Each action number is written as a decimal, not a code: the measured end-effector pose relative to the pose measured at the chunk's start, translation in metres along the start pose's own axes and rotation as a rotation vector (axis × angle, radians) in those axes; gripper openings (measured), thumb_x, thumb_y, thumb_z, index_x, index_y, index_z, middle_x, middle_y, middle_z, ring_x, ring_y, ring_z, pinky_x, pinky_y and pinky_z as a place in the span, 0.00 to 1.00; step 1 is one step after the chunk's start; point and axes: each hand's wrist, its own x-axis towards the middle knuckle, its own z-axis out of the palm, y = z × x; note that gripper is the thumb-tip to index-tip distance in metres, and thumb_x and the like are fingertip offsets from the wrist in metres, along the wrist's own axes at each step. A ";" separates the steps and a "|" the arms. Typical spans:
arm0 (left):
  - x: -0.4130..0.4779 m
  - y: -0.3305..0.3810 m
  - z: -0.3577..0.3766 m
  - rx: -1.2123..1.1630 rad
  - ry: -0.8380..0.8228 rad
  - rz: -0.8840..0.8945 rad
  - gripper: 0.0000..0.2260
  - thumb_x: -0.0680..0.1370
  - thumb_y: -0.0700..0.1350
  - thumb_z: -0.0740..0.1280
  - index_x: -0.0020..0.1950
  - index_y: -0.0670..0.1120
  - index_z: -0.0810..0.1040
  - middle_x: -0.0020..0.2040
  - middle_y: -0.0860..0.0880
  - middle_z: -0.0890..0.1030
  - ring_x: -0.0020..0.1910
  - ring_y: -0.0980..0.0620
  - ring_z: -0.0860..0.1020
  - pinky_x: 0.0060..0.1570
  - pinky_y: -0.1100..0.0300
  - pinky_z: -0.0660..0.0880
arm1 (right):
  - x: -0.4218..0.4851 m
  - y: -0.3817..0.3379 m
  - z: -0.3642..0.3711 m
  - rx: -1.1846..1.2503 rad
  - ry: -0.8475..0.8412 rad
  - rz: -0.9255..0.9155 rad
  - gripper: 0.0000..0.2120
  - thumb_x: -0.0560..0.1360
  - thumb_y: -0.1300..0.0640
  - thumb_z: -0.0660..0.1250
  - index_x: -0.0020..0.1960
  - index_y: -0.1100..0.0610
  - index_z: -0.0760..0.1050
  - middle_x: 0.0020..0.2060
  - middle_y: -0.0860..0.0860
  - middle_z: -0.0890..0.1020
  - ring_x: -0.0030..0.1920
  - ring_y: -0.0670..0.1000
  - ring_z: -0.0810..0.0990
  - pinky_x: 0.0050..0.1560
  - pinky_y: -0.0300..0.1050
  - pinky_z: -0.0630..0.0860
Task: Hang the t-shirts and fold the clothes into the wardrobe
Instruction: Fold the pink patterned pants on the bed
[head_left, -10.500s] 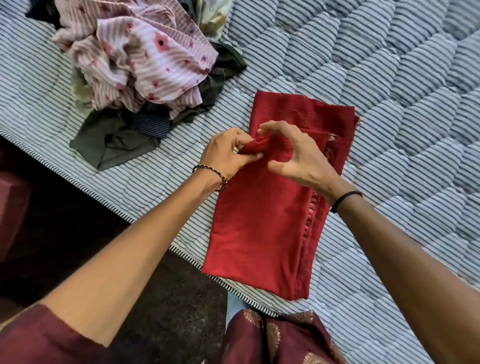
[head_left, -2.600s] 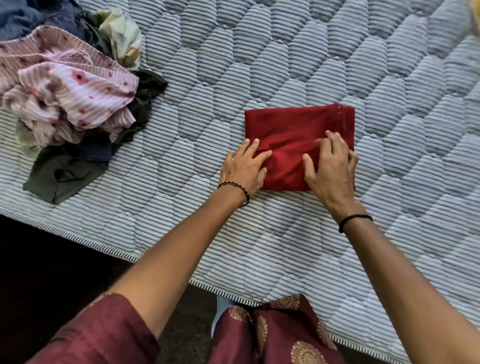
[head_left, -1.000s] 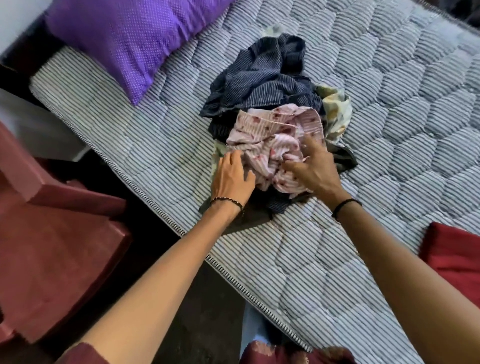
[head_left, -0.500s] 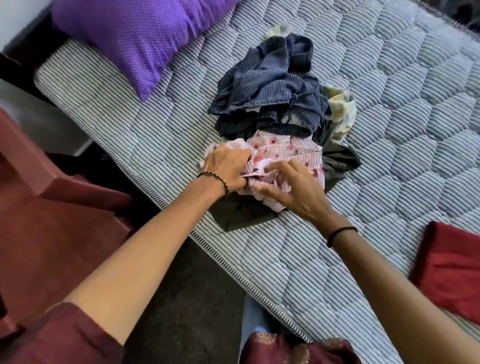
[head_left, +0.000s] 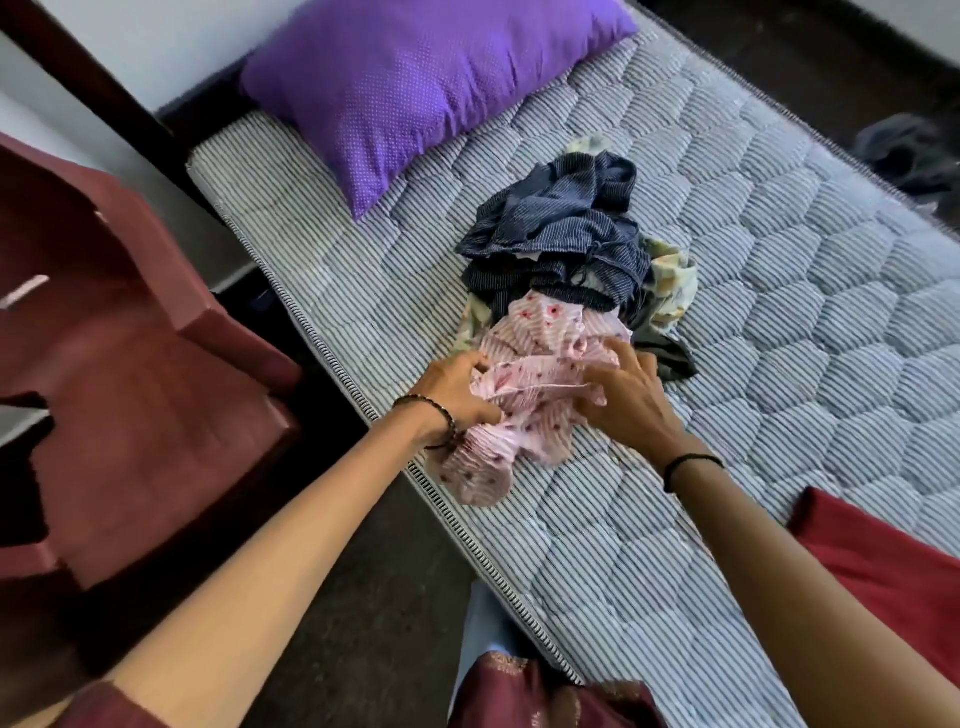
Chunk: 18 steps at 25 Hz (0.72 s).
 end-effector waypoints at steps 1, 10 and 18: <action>-0.013 0.002 -0.004 0.037 0.047 0.008 0.29 0.71 0.45 0.76 0.69 0.49 0.71 0.62 0.44 0.76 0.54 0.47 0.76 0.45 0.63 0.69 | -0.007 -0.002 -0.009 0.090 -0.012 0.009 0.14 0.75 0.51 0.75 0.57 0.56 0.84 0.72 0.60 0.71 0.72 0.65 0.66 0.68 0.58 0.65; -0.121 0.034 -0.025 0.344 0.252 0.134 0.21 0.81 0.45 0.63 0.73 0.55 0.65 0.40 0.51 0.73 0.39 0.49 0.74 0.42 0.56 0.69 | -0.065 -0.029 -0.079 0.543 0.064 0.065 0.13 0.71 0.53 0.80 0.40 0.63 0.82 0.34 0.52 0.84 0.35 0.53 0.83 0.35 0.51 0.80; -0.165 0.050 -0.045 0.336 0.358 0.320 0.17 0.79 0.48 0.67 0.68 0.51 0.73 0.54 0.48 0.75 0.49 0.48 0.78 0.52 0.49 0.77 | -0.100 -0.065 -0.175 0.723 0.166 -0.162 0.04 0.74 0.50 0.77 0.46 0.50 0.86 0.36 0.50 0.87 0.38 0.52 0.87 0.44 0.61 0.83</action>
